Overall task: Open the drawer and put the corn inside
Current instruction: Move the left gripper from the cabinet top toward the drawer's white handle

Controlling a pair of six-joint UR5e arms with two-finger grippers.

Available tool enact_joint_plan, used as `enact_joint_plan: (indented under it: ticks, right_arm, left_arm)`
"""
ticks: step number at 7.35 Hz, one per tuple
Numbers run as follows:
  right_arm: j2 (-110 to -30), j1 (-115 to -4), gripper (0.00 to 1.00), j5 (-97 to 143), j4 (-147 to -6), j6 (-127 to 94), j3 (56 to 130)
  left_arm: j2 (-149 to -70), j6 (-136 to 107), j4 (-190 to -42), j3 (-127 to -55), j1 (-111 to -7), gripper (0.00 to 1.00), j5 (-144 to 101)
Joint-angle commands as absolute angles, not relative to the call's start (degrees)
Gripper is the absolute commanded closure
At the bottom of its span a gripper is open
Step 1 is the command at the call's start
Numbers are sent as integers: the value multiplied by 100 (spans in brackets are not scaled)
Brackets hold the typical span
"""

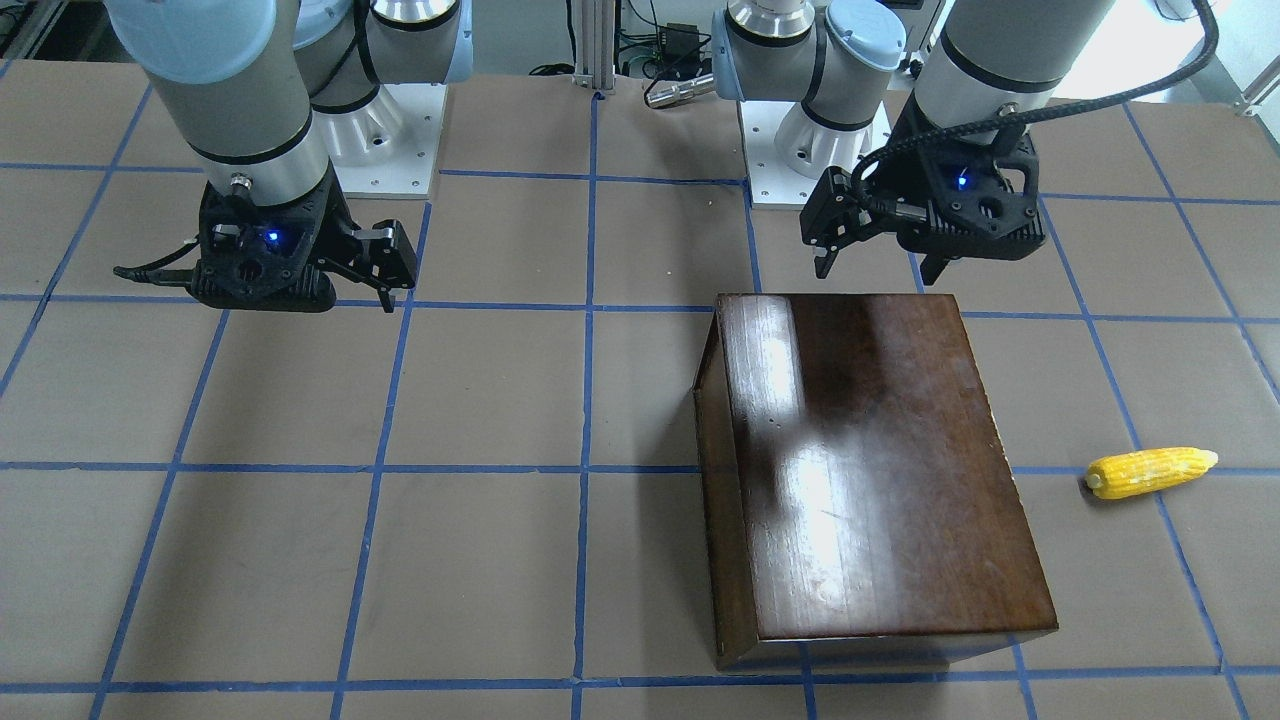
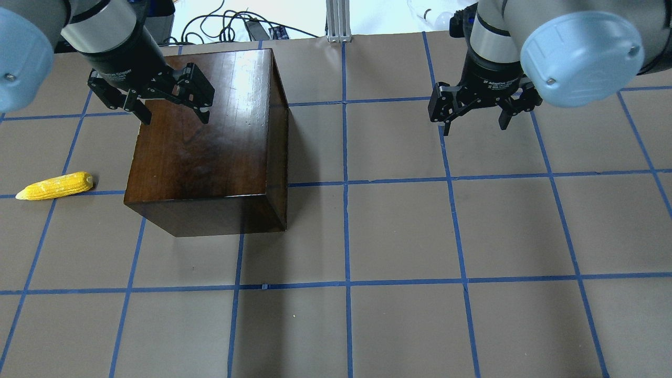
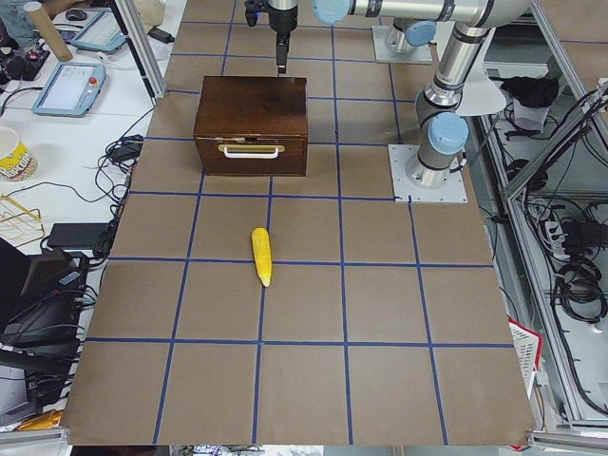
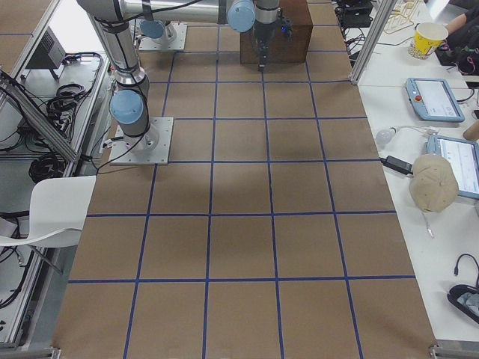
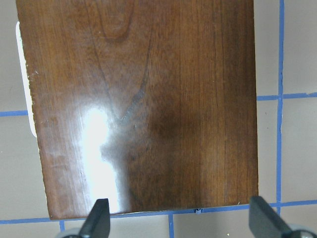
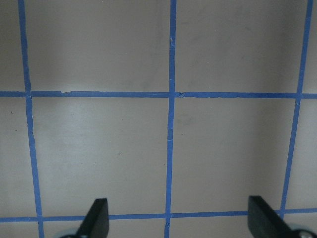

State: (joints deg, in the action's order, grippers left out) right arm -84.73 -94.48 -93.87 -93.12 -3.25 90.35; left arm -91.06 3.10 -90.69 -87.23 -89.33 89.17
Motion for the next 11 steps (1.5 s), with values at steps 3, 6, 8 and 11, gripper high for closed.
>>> enact_joint_plan:
  ticks: [3, 6, 8, 11]
  right_arm:
    - [-8473, -9448, 0, -9387, -9308, -325, 9035]
    - [-8473, -9448, 0, -9387, -9316, -325, 9035]
    - [-8473, -9448, 0, -9387, -9308, -325, 9035]
    - [-8473, -9448, 0, -9387, -9316, -325, 9035]
  left_arm:
    - [-9062, 343, -9062, -8789, -8938, 0, 8921]
    - [-9105, 386, -9114, -8727, -8790, 0, 9069]
    - [-9202, 1005, -9079, -8710, -8440, 0, 9062]
    - [-9429, 2185, -9053, -8710, -7430, 0, 8974]
